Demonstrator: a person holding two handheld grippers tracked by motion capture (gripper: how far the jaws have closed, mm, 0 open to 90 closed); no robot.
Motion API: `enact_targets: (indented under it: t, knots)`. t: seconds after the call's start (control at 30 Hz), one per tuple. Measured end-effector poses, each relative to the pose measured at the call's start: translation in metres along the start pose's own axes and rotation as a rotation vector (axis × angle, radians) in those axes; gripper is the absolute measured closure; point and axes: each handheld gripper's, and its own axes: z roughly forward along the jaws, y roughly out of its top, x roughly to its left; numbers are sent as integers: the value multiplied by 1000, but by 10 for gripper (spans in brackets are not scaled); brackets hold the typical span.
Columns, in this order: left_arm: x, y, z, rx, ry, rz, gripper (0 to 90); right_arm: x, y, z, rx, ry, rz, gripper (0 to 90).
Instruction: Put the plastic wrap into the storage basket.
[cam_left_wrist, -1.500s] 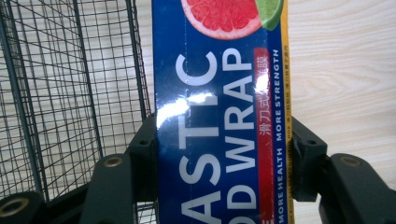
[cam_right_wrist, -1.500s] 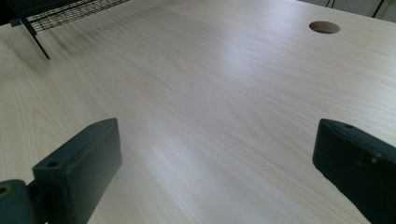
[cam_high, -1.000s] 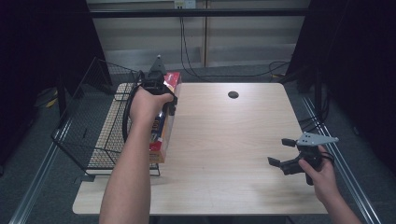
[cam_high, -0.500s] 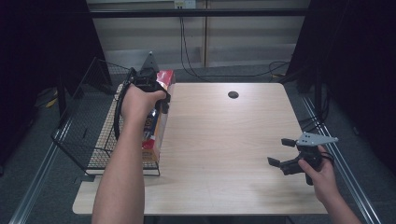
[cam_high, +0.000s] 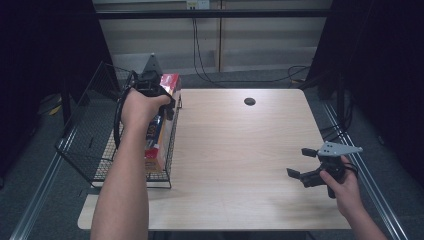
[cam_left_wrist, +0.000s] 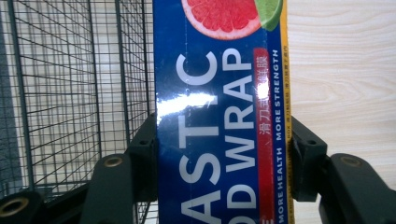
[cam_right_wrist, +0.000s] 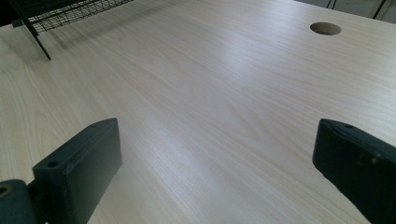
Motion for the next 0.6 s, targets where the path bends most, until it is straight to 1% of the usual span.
enact_targets:
  t: [0.1,0.2,0.23,0.27,0.37,0.43,0.57,0.6]
  knots:
    - [2,0,-1,-2,4,-4,428,0,0,0,1,0,-2,9]
    - [5,-1,-3,1,-2,-10,428,0,0,0,0,1,-3,9]
    - [6,-1,-4,0,-1,-12,428,0,0,0,0,3,-3,9]
    - [6,-1,-4,-5,9,-9,428,0,0,0,-1,2,-3,9]
    - [9,-1,-6,-4,4,-15,428,0,0,0,1,2,-3,9]
    - [11,-2,-7,-11,8,-18,428,0,0,0,1,1,-3,9]
    - [15,-2,-9,-5,13,-20,428,0,0,0,0,1,-7,9]
    - [15,-2,-9,-12,14,-27,428,0,0,0,1,1,-5,9]
